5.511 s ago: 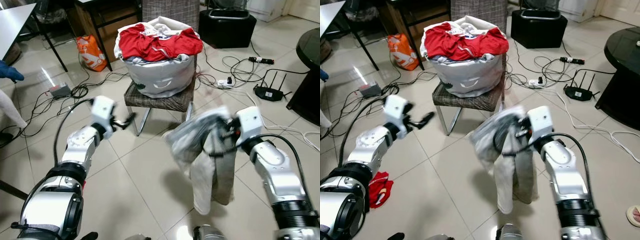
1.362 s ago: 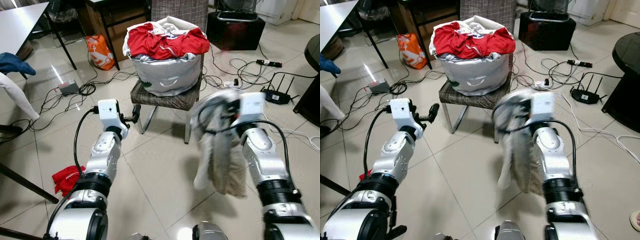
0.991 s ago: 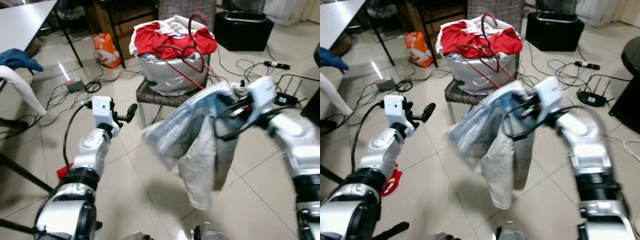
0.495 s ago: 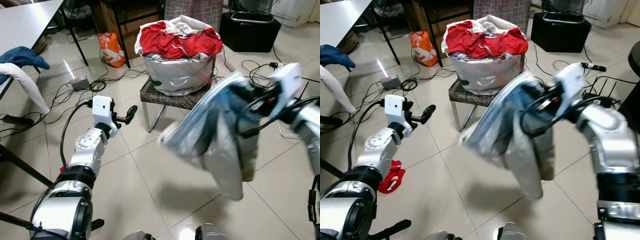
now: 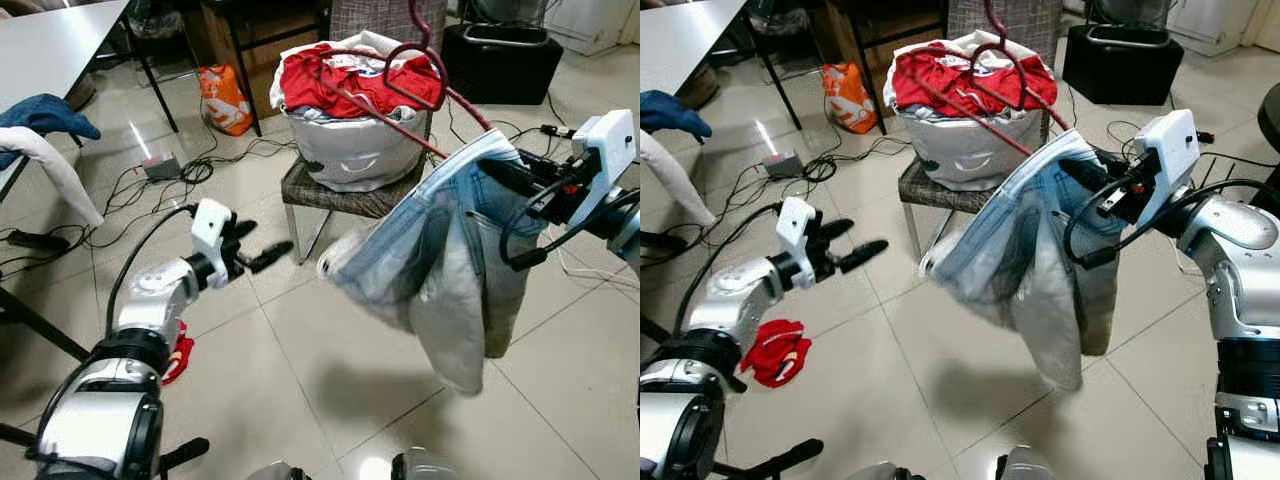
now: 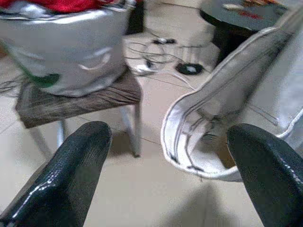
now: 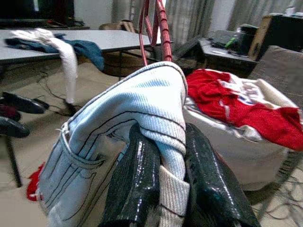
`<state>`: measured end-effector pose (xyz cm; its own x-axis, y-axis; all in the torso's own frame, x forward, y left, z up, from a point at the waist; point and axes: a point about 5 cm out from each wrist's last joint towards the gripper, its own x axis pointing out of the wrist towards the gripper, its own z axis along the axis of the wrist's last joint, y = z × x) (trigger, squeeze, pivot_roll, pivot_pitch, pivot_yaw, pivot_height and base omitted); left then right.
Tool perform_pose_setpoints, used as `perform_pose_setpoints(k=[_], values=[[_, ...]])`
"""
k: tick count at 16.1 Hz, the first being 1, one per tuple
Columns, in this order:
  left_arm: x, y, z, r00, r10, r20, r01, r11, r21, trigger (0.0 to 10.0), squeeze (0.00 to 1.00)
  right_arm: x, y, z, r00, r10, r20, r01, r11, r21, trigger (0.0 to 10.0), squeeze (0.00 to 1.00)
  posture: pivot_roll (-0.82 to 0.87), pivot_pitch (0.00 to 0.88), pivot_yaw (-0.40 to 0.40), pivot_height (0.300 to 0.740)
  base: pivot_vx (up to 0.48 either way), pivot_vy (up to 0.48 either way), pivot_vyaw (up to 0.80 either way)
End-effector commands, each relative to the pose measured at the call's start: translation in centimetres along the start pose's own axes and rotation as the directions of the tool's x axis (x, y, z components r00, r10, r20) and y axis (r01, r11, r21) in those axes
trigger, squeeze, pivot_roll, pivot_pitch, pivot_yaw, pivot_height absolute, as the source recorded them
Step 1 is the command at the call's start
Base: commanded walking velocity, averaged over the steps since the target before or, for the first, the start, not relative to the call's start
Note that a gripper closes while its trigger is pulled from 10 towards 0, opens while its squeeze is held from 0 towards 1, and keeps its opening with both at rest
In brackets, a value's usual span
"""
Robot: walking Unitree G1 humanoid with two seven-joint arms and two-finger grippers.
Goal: Hang hanger
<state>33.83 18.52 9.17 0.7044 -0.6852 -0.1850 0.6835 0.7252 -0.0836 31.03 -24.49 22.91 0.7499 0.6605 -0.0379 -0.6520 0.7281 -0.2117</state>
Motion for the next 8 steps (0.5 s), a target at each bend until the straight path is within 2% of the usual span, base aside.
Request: perform_pose_setpoints(k=[1,3,6,8], values=[[-0.1,0.0,0.4,0.999,-0.048,-0.018,0.049,0.998,0.047,10.0,0.00,0.6,0.7,1.6,0.996,0.067,0.053,-0.064,0.997,-0.042,10.0,0.00,-0.23,0.000,0.139,0.740,0.000,0.000,0.00],[0.2,-0.5,0.2,0.996,-0.081,-0.048,0.084,0.993,0.077,10.0,0.00,1.2,1.4,1.8,0.992,0.107,0.060,-0.105,0.994,-0.044,10.0,0.00,-0.23,0.000,0.144,0.740,0.000,0.000,0.00],[0.2,-1.7,-1.1,0.971,-0.199,-0.131,0.210,0.975,0.075,10.0,0.00,1.6,1.9,3.0,0.983,0.149,0.109,-0.146,0.989,-0.034,10.0,0.00,-0.24,0.000,0.149,0.740,0.000,0.000,0.00],[-0.8,-0.9,-1.3,0.965,-0.201,-0.167,0.214,0.975,0.065,10.0,0.00,1.1,1.2,3.1,0.987,0.120,0.104,-0.116,0.992,-0.040,10.0,0.00,-0.24,0.000,0.147,0.740,0.000,0.000,0.00]])
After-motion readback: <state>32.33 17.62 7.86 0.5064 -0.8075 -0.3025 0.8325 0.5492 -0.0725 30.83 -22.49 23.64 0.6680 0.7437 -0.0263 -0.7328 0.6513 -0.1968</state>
